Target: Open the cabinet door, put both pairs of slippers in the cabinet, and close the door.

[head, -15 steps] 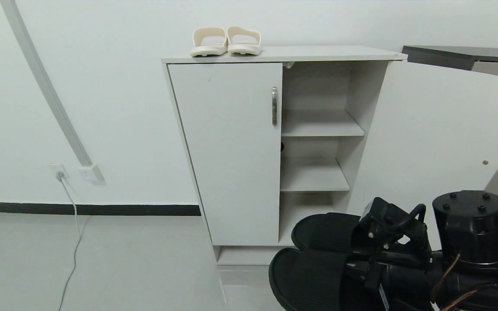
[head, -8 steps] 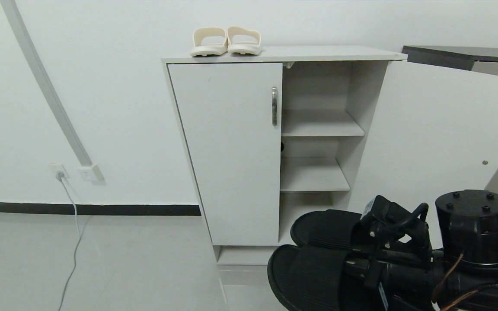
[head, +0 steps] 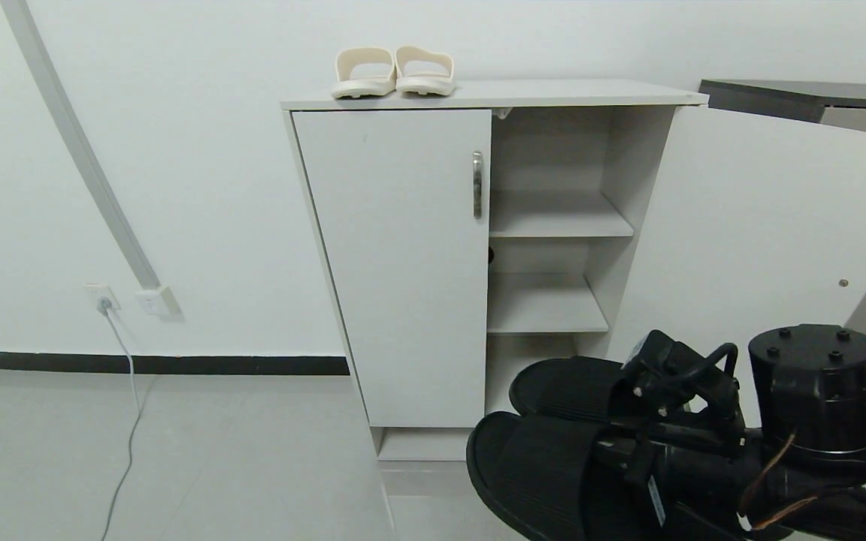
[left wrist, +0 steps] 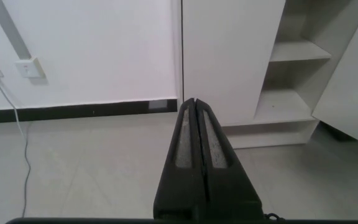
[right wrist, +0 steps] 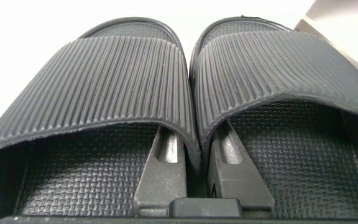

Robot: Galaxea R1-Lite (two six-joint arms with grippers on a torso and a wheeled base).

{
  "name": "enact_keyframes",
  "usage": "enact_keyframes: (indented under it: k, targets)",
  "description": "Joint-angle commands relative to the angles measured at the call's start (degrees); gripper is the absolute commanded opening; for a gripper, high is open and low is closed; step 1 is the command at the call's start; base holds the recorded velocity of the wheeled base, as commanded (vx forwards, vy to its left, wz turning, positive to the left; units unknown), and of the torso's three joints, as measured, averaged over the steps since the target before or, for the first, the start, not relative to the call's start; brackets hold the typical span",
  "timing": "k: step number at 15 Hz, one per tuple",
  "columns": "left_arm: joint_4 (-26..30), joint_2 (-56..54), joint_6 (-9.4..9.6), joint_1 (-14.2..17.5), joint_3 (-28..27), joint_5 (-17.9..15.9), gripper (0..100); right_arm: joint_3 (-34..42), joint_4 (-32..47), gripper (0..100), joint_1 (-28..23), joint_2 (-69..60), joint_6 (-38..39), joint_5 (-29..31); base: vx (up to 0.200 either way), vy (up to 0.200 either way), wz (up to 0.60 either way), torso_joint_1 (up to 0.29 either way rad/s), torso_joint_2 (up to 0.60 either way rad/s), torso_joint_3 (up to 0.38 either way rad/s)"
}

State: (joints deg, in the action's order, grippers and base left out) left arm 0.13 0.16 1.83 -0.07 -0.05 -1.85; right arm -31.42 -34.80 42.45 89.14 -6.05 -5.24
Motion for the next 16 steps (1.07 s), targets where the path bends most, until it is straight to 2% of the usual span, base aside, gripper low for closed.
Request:
enact_keyframes:
  k: [1, 4, 5, 8, 13, 15, 16]
  targets:
    - [0.0, 0.0, 0.02, 0.0, 0.0, 0.0, 0, -2.5, -0.8, 0, 2.2, 4.8, 3.7, 4.2, 0.000, 0.000, 0.00, 0.000, 0.00, 0.000]
    - [0.0, -0.1, -0.33, 0.0, 0.0, 0.1, 0, -6.0, -5.3, 0, 6.5, 13.5, 12.2, 17.6, 0.000, 0.000, 0.00, 0.000, 0.00, 0.000]
    - [0.0, 0.0, -0.51, 0.0, 0.0, 0.2, 0, -7.6, -9.2, 0, 7.9, 20.2, 14.7, 26.7, 0.000, 0.000, 0.00, 0.000, 0.00, 0.000]
    - [0.0, 0.0, -0.51, 0.0, 0.0, 0.2, 0, -17.4, -13.0, 0, 7.8, 30.7, 18.8, 39.5, 0.000, 0.000, 0.00, 0.000, 0.00, 0.000]
    - [0.0, 0.0, -0.51, 0.0, 0.0, 0.3, 0, -23.3, -14.5, 0, 7.6, 37.2, 20.5, 49.4, 0.000, 0.000, 0.00, 0.000, 0.00, 0.000]
    - [0.0, 0.0, -0.42, 0.0, 0.0, 0.3, 0, -23.3, -15.6, 0, 7.4, 37.8, 20.5, 49.6, 0.000, 0.000, 0.00, 0.000, 0.00, 0.000]
    - [0.0, 0.0, -0.51, 0.0, 0.0, 0.3, 0, -23.3, -15.6, 0, 7.4, 37.9, 20.5, 49.6, 0.000, -0.200, 0.00, 0.002, 0.00, 0.002]
